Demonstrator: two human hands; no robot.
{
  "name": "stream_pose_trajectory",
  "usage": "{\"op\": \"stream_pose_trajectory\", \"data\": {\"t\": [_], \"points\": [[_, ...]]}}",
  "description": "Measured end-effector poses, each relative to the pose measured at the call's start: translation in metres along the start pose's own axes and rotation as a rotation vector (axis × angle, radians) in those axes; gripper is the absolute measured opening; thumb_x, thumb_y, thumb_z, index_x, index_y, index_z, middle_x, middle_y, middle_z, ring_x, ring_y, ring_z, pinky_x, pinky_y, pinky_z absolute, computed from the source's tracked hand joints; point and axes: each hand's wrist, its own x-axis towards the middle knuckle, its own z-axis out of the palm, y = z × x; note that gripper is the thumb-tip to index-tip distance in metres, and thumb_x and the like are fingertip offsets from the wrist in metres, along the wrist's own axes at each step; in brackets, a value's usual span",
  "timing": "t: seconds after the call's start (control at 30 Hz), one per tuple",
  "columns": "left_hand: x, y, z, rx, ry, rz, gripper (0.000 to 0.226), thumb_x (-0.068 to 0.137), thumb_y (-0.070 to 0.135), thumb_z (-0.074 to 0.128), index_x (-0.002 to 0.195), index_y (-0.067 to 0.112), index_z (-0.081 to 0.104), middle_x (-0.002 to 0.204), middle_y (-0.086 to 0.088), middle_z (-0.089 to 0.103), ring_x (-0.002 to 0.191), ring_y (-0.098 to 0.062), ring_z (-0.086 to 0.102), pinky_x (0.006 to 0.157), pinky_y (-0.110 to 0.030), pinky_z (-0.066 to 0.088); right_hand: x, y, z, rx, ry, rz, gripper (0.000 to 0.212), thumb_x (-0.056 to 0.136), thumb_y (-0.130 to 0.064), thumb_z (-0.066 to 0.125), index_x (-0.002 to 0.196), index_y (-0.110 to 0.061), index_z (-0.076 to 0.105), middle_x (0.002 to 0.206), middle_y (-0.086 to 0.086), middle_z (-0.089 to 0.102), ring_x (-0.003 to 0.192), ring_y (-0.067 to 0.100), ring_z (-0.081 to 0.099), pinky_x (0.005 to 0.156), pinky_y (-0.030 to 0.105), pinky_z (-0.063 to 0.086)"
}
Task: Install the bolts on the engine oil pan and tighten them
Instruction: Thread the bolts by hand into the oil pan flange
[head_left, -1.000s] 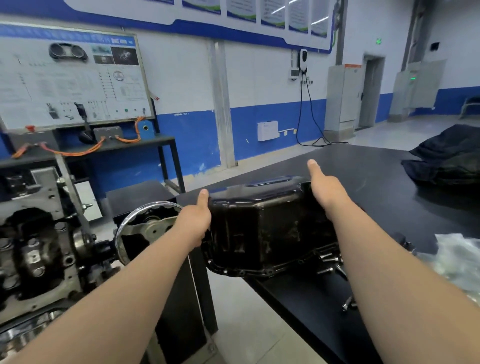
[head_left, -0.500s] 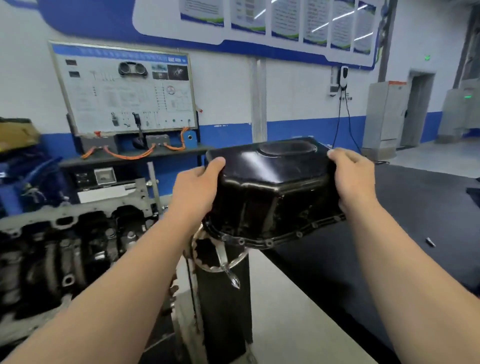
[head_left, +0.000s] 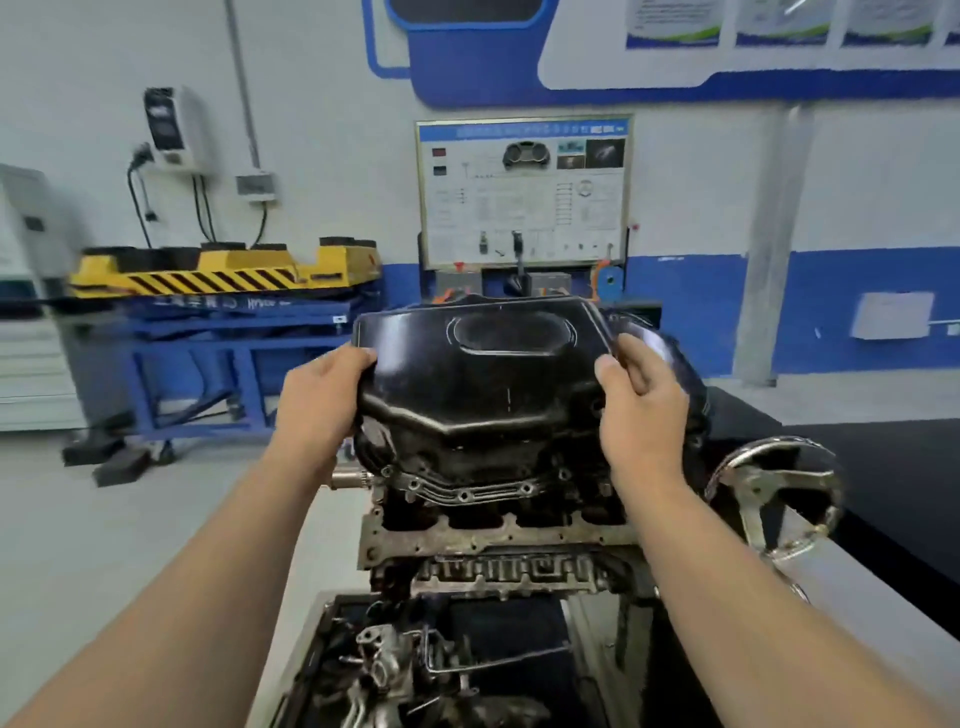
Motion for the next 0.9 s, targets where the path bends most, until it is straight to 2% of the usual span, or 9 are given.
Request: {"op": "stream_pose_trajectory", "data": {"t": [0.07, 0.13, 0.27, 0.47, 0.53, 0.6, 0.67, 0.73, 0.9], "points": [[0.009, -0.022, -0.009, 0.035, -0.035, 0.027, 0.018, 0.072, 0.042, 0.055, 0.064, 0.034, 0.069, 0.051, 0.017, 0.057, 0.044, 0.002, 0.048, 0.051, -0.026, 0.039, -0.019, 0.026, 0.011, -0.006, -0.007, 0.054, 0.033, 0.090, -0.021, 0.062, 0.123, -0.025, 0.059, 0.112, -0.015, 0.066, 0.103, -0.004, 0.060, 0.095, 0.026, 0.050], [0.014, -0.048, -0.011, 0.029, -0.070, 0.000, 0.018, 0.074, 0.037, 0.056, 0.078, 0.034, 0.073, 0.062, 0.013, 0.062, 0.051, -0.002, 0.054, 0.053, -0.023, 0.042, -0.034, 0.049, 0.014, -0.024, -0.007, 0.080, 0.031, 0.089, -0.021, 0.062, 0.117, -0.035, 0.058, 0.113, -0.016, 0.064, 0.107, -0.001, 0.059, 0.096, 0.030, 0.049], [0.017, -0.089, -0.006, -0.004, -0.048, 0.012, 0.022, 0.083, 0.027, 0.059, 0.067, 0.032, 0.072, 0.058, 0.015, 0.065, 0.050, -0.001, 0.056, 0.049, -0.022, 0.042, -0.045, 0.071, 0.012, -0.072, -0.044, 0.058, 0.030, 0.089, -0.029, 0.061, 0.108, -0.051, 0.053, 0.117, -0.024, 0.058, 0.110, -0.015, 0.051, 0.088, 0.014, 0.040], [0.016, -0.080, -0.013, 0.159, -0.058, 0.044, 0.014, 0.085, 0.038, 0.062, 0.085, 0.041, 0.075, 0.072, 0.016, 0.072, 0.066, -0.002, 0.066, 0.062, -0.026, 0.051, -0.048, 0.071, 0.011, -0.045, -0.074, 0.063, 0.035, 0.091, -0.023, 0.058, 0.122, -0.038, 0.049, 0.129, -0.015, 0.055, 0.121, -0.003, 0.048, 0.098, 0.020, 0.040], [0.013, -0.069, -0.014, 0.509, 0.043, 0.182, 0.026, 0.085, 0.042, 0.060, 0.106, 0.032, 0.071, 0.082, 0.011, 0.073, 0.076, -0.011, 0.067, 0.065, -0.027, 0.052, -0.051, 0.069, 0.013, -0.047, -0.076, 0.063, 0.037, 0.092, -0.024, 0.056, 0.126, -0.035, 0.047, 0.129, -0.017, 0.053, 0.120, -0.007, 0.047, 0.097, 0.016, 0.039], [0.002, -0.052, 0.008, 0.772, 0.113, 0.464, 0.030, 0.084, 0.039, 0.059, 0.112, 0.030, 0.066, 0.098, 0.004, 0.072, 0.088, -0.021, 0.066, 0.073, -0.032, 0.051, -0.054, 0.067, 0.019, -0.086, -0.068, 0.058, 0.038, 0.093, -0.027, 0.054, 0.129, -0.033, 0.045, 0.125, -0.021, 0.051, 0.113, -0.014, 0.046, 0.088, 0.008, 0.038], [-0.017, -0.031, 0.054, 0.782, -0.042, 0.614, 0.026, 0.085, 0.040, 0.056, 0.106, 0.030, 0.066, 0.100, 0.005, 0.071, 0.090, -0.021, 0.065, 0.073, -0.031, 0.049, -0.057, 0.062, 0.024, -0.134, -0.053, 0.054, 0.040, 0.093, -0.028, 0.053, 0.132, -0.030, 0.045, 0.127, -0.018, 0.051, 0.116, -0.009, 0.045, 0.092, 0.008, 0.035], [-0.032, -0.020, 0.098, 0.841, -0.171, 0.712, 0.020, 0.089, 0.041, 0.050, 0.099, 0.028, 0.063, 0.092, 0.007, 0.067, 0.085, -0.018, 0.064, 0.063, -0.028, 0.040, -0.057, 0.058, 0.027, -0.158, -0.053, 0.056, 0.040, 0.095, -0.026, 0.051, 0.134, -0.028, 0.044, 0.133, -0.012, 0.049, 0.124, 0.002, 0.043, 0.103, 0.022, 0.036], [-0.029, -0.013, 0.132, 0.746, -0.235, 0.752, 0.017, 0.092, 0.039, 0.048, 0.096, 0.026, 0.059, 0.079, 0.010, 0.060, 0.077, -0.015, 0.058, 0.061, -0.028, 0.038, -0.046, 0.055, 0.023, -0.177, -0.191, 0.045, 0.033, 0.097, -0.028, 0.048, 0.122, -0.048, 0.040, 0.140, -0.011, 0.041, 0.127, 0.004, 0.040, 0.105, 0.031, 0.039]]}}
